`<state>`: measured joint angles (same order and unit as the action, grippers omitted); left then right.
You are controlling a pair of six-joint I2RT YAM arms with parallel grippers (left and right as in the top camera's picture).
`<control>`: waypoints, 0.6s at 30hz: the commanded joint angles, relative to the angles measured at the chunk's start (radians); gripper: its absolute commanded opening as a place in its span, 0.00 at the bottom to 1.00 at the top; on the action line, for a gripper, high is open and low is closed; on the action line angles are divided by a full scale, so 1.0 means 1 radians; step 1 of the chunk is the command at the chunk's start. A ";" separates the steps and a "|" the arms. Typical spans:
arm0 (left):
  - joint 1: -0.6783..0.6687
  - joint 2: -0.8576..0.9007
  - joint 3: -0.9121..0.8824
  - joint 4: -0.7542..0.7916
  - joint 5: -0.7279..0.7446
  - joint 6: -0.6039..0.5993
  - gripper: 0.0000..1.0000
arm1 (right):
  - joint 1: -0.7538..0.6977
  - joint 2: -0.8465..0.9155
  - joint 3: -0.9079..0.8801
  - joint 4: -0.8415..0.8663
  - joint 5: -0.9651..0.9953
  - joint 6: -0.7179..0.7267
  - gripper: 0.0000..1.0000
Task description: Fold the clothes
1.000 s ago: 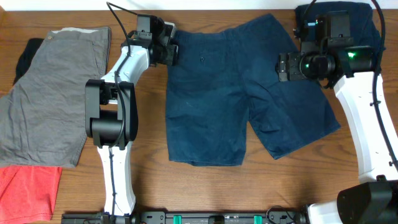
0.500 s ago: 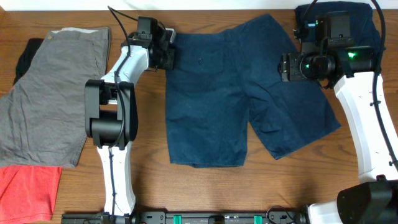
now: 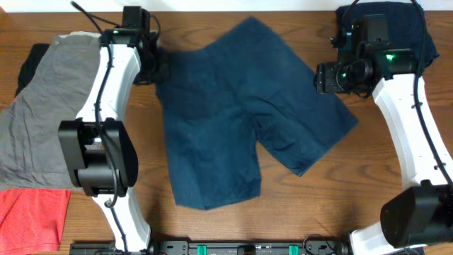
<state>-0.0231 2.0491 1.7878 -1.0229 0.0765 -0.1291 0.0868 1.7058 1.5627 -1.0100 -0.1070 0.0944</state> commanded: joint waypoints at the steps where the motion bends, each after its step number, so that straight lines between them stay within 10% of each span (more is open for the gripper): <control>1: 0.006 -0.007 0.006 -0.120 -0.162 -0.049 0.06 | 0.011 0.029 -0.007 0.000 0.002 0.025 0.69; 6: 0.008 -0.007 0.006 -0.249 -0.179 -0.048 0.10 | 0.023 0.069 -0.007 -0.013 -0.003 0.045 0.70; 11: 0.008 -0.007 0.023 -0.257 -0.179 -0.048 0.78 | 0.055 0.097 -0.008 -0.031 -0.008 0.063 0.75; 18: 0.008 -0.058 0.153 -0.303 -0.179 -0.049 0.91 | 0.118 0.107 -0.008 -0.050 -0.025 0.093 0.79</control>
<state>-0.0204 2.0434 1.8729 -1.3205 -0.0864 -0.1764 0.1761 1.8000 1.5604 -1.0561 -0.1169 0.1585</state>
